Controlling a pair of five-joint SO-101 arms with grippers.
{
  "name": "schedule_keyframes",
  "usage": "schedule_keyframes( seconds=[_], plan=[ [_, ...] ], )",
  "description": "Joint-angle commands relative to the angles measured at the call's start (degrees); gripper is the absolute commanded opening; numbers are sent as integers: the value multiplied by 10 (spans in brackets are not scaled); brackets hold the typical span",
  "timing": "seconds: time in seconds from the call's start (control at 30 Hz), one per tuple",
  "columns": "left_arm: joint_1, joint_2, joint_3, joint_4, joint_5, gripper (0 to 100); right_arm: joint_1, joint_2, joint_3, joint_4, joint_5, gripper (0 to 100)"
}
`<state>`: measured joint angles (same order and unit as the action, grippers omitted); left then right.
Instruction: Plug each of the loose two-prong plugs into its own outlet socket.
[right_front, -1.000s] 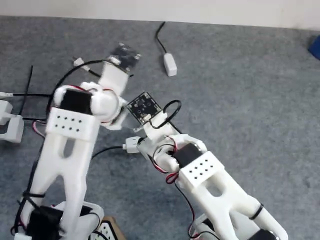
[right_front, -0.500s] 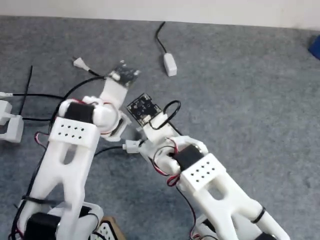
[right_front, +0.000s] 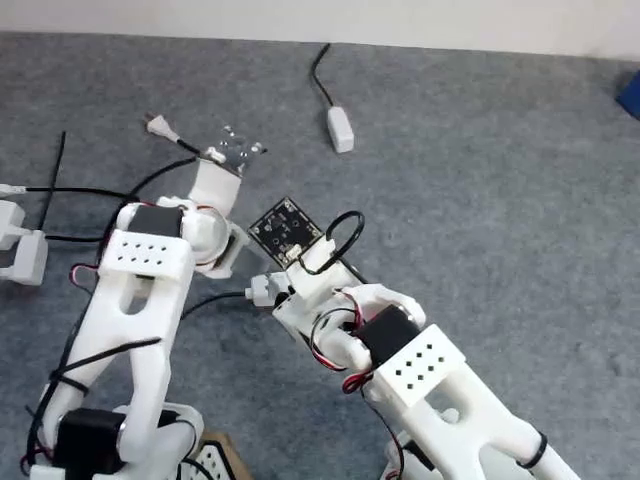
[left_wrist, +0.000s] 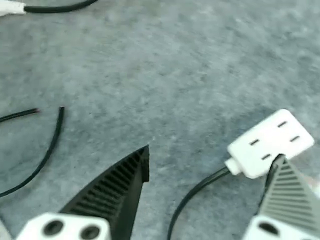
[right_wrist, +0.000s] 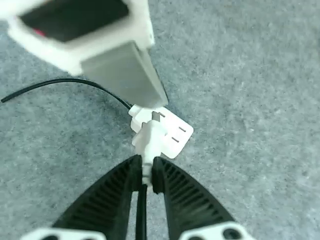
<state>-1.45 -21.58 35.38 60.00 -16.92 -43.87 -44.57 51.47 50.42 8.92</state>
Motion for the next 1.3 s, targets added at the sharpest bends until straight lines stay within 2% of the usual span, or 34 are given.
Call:
schedule_keyframes(
  seconds=[0.0, 0.07, 0.23, 0.5, 0.57, 0.63, 0.77, 0.93, 1.03, 1.13, 1.27],
  plan=[
    [-58, -3, -48, -8, -2, 365, -7, -11, -24, 9, -3, 6],
    [-89, -3, -56, -8, -1, 365, -5, 16, -51, 29, -3, 6],
    [-129, -2, -22, -12, -3, 365, 15, 160, -239, 147, 24, 6],
    [-142, 0, 73, -110, 3, 365, 16, 473, -709, 451, 57, 6],
    [-142, -3, 92, -129, 9, 365, 30, 533, -811, 497, 40, 6],
    [-143, -3, 93, -136, 17, 365, 48, 562, -848, 502, 19, 6],
    [-172, 0, 77, -138, 16, 365, 66, 548, -777, 494, 40, 6],
    [-197, 1, 67, -139, 15, 365, 51, 487, -524, 357, 66, 12],
    [-197, 2, 67, -146, 15, 365, 9, 426, -348, 252, 73, 83],
    [-197, 2, 67, -146, 15, 365, -30, 338, -227, 189, 80, 173],
    [-197, 2, 67, -144, 15, 365, -38, 250, -150, 158, 95, 173]
  ],
)
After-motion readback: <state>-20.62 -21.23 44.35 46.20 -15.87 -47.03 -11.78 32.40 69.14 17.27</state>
